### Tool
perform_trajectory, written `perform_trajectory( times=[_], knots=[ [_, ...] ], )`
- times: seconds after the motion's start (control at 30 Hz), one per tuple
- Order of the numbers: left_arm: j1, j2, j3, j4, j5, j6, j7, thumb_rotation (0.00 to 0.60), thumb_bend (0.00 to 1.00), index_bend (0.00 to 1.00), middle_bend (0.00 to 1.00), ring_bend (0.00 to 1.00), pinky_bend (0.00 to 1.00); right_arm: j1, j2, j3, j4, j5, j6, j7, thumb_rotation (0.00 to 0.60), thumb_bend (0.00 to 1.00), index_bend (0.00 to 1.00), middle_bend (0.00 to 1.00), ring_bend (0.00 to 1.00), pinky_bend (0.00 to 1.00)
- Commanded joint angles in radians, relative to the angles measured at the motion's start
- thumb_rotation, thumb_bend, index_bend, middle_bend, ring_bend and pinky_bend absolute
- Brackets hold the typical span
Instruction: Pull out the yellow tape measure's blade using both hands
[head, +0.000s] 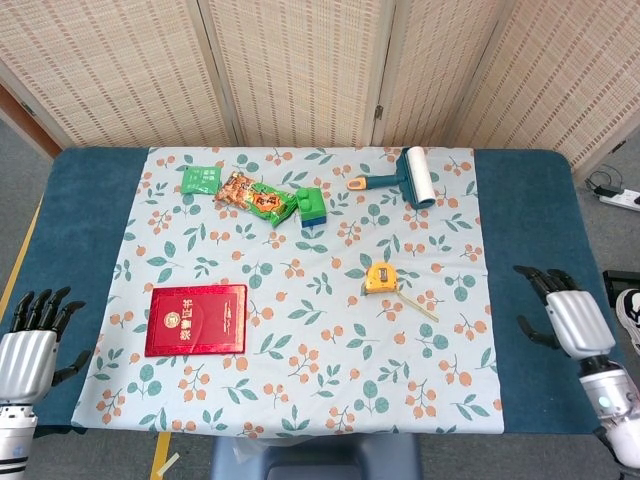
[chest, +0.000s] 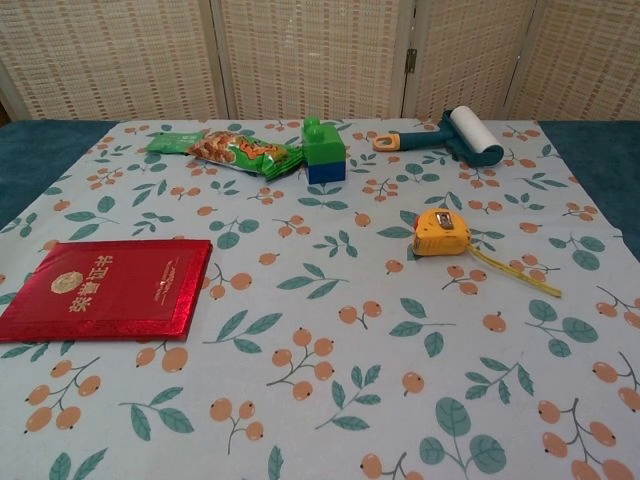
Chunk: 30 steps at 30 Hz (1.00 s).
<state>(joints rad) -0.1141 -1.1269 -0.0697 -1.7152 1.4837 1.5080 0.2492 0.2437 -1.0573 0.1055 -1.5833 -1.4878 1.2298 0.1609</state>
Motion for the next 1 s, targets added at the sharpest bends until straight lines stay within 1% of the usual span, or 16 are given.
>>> perform_trajectory(
  times=[0.03, 0.2, 0.27, 0.33, 0.4, 0.5, 0.6, 0.7, 0.8, 1.0],
  knots=[
    [0.002, 0.001, 0.002, -0.002, 0.005, 0.005, -0.003, 0.6, 0.29, 0.27, 0.15, 0.1, 0.0, 0.099, -0.035, 0.033, -0.004, 0.032, -0.12, -0.051, 0.6, 0.41, 0.16, 0.2, 0.28, 0.15],
    [0.009, 0.005, 0.007, -0.01, 0.011, 0.014, 0.003, 0.6, 0.29, 0.27, 0.15, 0.1, 0.0, 0.214, -0.123, 0.056, 0.049, 0.071, -0.26, -0.095, 0.6, 0.42, 0.15, 0.17, 0.26, 0.15],
    [0.01, 0.008, 0.006, -0.014, 0.013, 0.018, 0.004, 0.6, 0.29, 0.27, 0.15, 0.1, 0.0, 0.253, -0.159, 0.061, 0.071, 0.093, -0.31, -0.123, 0.6, 0.42, 0.1, 0.15, 0.23, 0.15],
    [0.01, 0.01, 0.005, -0.017, 0.015, 0.021, 0.005, 0.6, 0.29, 0.27, 0.15, 0.1, 0.0, 0.298, -0.201, 0.068, 0.097, 0.122, -0.365, -0.156, 0.6, 0.41, 0.03, 0.11, 0.21, 0.15],
    [0.012, 0.012, 0.006, -0.019, 0.016, 0.022, 0.006, 0.6, 0.29, 0.27, 0.15, 0.1, 0.0, 0.339, -0.244, 0.075, 0.127, 0.151, -0.411, -0.188, 0.6, 0.41, 0.0, 0.08, 0.19, 0.15],
    [0.014, 0.014, 0.008, -0.02, 0.014, 0.022, 0.007, 0.6, 0.29, 0.27, 0.15, 0.1, 0.0, 0.389, -0.298, 0.085, 0.17, 0.189, -0.459, -0.227, 0.6, 0.41, 0.0, 0.05, 0.16, 0.15],
    [0.018, 0.015, 0.008, -0.021, 0.009, 0.023, 0.008, 0.6, 0.29, 0.27, 0.15, 0.1, 0.0, 0.429, -0.349, 0.091, 0.218, 0.215, -0.489, -0.247, 0.6, 0.41, 0.01, 0.09, 0.16, 0.15],
    [0.018, 0.014, 0.01, -0.022, 0.013, 0.024, 0.009, 0.6, 0.29, 0.28, 0.15, 0.1, 0.0, 0.465, -0.39, 0.091, 0.267, 0.233, -0.524, -0.256, 0.6, 0.41, 0.07, 0.13, 0.18, 0.15],
    [0.018, 0.013, 0.012, -0.021, 0.019, 0.025, 0.011, 0.6, 0.29, 0.28, 0.15, 0.1, 0.0, 0.491, -0.422, 0.087, 0.305, 0.245, -0.545, -0.267, 0.6, 0.41, 0.08, 0.14, 0.19, 0.15],
    [0.017, 0.012, 0.013, -0.019, 0.014, 0.017, 0.01, 0.6, 0.29, 0.29, 0.15, 0.1, 0.0, 0.518, -0.457, 0.076, 0.343, 0.264, -0.566, -0.273, 0.6, 0.41, 0.09, 0.15, 0.2, 0.15]
  ],
)
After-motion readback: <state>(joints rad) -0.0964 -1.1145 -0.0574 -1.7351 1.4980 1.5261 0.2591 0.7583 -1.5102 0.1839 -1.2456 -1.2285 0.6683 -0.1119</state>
